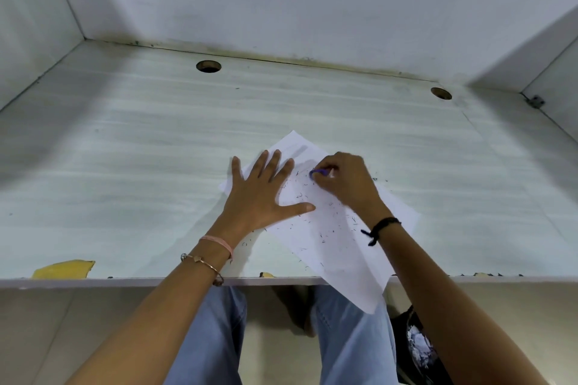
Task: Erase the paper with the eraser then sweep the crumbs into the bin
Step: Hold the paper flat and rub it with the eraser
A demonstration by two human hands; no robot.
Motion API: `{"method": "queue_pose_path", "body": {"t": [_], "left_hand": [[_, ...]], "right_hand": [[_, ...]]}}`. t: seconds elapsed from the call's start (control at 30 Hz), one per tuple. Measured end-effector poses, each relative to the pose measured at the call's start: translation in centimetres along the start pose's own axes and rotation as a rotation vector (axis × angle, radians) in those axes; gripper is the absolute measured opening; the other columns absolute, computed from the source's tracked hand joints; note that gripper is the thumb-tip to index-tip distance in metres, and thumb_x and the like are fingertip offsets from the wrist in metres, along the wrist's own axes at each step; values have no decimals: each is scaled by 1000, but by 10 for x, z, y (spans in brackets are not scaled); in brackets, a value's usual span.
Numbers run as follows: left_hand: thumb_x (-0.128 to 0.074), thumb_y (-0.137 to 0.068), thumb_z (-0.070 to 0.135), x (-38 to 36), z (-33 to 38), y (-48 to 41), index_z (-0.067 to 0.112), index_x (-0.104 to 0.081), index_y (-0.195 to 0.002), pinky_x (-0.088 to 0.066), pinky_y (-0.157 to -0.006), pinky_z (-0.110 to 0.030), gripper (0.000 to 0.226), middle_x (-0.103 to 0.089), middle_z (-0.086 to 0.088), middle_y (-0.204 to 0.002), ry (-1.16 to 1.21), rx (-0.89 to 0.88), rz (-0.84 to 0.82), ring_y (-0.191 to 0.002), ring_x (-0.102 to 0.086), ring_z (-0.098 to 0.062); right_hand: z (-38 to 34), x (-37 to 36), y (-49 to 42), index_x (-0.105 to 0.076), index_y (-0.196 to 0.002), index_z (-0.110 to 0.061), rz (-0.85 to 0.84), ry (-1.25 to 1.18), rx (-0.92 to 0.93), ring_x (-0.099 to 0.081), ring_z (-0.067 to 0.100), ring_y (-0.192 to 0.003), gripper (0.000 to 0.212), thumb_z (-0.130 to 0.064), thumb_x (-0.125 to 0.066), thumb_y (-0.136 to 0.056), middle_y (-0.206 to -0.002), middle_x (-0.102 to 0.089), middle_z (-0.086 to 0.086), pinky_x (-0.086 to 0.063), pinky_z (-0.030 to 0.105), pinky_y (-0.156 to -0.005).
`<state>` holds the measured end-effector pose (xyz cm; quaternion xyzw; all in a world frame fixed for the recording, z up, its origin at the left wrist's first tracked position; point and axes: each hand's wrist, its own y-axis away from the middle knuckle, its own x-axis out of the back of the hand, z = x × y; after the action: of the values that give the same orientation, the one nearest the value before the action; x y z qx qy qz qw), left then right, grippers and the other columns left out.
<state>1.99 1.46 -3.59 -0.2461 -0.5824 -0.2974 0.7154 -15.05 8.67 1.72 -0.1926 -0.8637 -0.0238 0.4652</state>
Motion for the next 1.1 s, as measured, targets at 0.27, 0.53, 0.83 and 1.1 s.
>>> {"method": "queue_pose_path", "body": {"t": [0.27,0.53,0.83,1.1], "left_hand": [[-11,-66,93,1,0,1,36,7,-154,13,-113,-64,107,17,6,-162,5,-7,-13,-149,18,-14],[-7,-58,96,7,9,-11,22,-32,-143,3,-112,-66,116,-24,0,-156,10,-12,85,-146,-18,-21],[-17,-71,92,-6,21,-37,28,-30,-148,7,-115,-59,101,-18,1,-162,135,-88,141,-150,-9,-13],[-7,-67,94,-10,19,-40,48,-5,-152,11,-112,-65,97,7,4,-164,59,-60,37,-150,11,-16]], "right_hand": [[-3,-6,10,-75,-82,-14,-78,-70,105,-52,-1,-64,4,-16,-73,-79,-75,-64,-4,-38,8,-62],[38,10,12,-72,-85,-9,150,-331,-180,-53,4,-64,4,-11,-70,-82,-78,-66,0,-40,6,-59],[26,5,5,-70,-84,-6,154,-248,-108,-51,-10,-57,5,-8,-72,-80,-70,-61,-4,-39,4,-57],[20,-1,-7,-72,-81,-9,166,-27,-20,-50,0,-63,4,-12,-69,-80,-76,-67,2,-36,4,-61]]}}
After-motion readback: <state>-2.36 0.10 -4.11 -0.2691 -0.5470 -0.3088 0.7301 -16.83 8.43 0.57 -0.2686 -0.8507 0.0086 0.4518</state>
